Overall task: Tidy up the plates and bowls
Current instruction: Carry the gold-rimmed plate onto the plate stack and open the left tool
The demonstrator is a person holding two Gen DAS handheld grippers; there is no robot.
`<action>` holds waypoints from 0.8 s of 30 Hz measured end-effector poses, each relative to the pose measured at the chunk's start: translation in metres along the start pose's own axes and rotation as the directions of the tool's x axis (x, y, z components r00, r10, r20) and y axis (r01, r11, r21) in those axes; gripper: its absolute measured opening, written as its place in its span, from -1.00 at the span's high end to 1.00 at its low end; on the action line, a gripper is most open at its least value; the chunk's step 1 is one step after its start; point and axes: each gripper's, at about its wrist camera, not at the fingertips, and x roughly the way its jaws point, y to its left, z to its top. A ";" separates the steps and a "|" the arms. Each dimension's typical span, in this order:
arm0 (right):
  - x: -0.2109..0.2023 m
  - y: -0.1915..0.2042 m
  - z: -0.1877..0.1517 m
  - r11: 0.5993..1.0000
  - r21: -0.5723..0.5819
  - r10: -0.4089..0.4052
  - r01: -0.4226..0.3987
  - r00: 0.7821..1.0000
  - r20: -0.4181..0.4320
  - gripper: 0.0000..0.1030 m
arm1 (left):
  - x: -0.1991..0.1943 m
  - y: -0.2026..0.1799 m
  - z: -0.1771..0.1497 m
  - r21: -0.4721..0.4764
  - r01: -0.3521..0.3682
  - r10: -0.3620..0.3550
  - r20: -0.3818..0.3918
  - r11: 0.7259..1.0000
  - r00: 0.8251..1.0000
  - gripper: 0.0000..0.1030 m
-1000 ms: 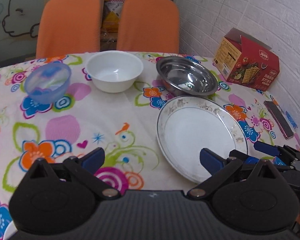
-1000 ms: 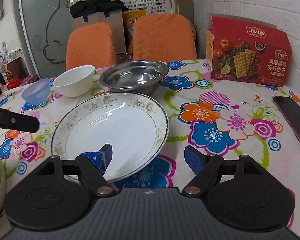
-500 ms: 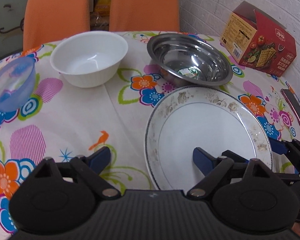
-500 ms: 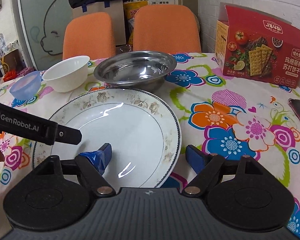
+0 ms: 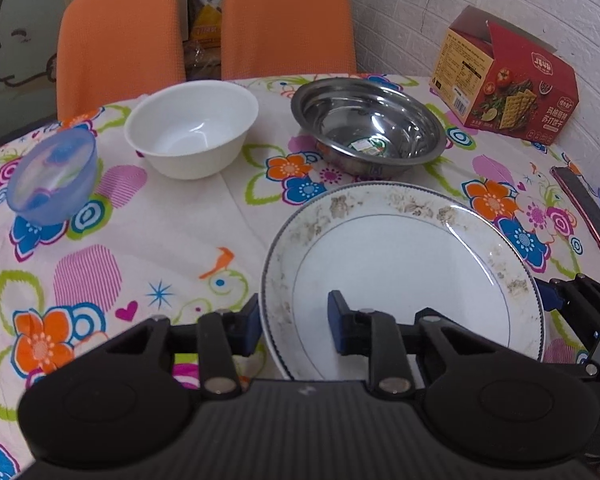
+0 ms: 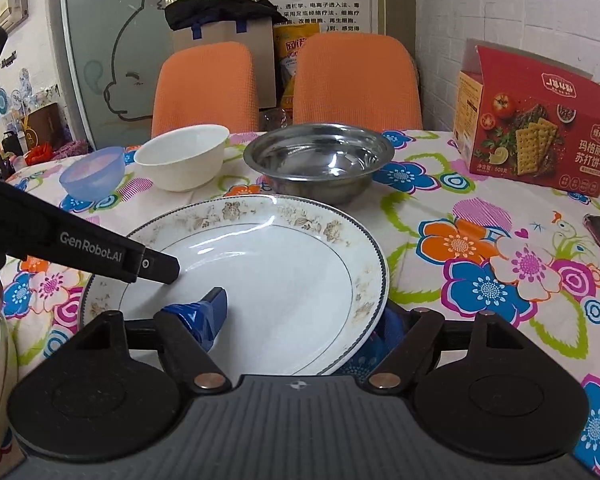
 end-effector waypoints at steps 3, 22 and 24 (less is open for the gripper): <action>-0.008 0.004 0.000 1.000 0.002 0.005 -0.005 1.000 0.022 -0.24 | -0.013 0.001 -0.003 0.012 -0.005 0.005 0.028 1.000 1.000 0.54; -0.085 0.134 -0.029 0.959 -0.133 0.261 -0.249 0.962 0.082 -0.25 | -0.159 0.095 -0.115 -0.125 -0.151 0.168 0.145 0.981 0.975 0.54; -0.085 0.152 -0.035 0.945 -0.148 0.302 -0.291 0.952 0.057 -0.25 | -0.169 0.108 -0.131 -0.149 -0.183 0.204 0.137 0.972 0.969 0.56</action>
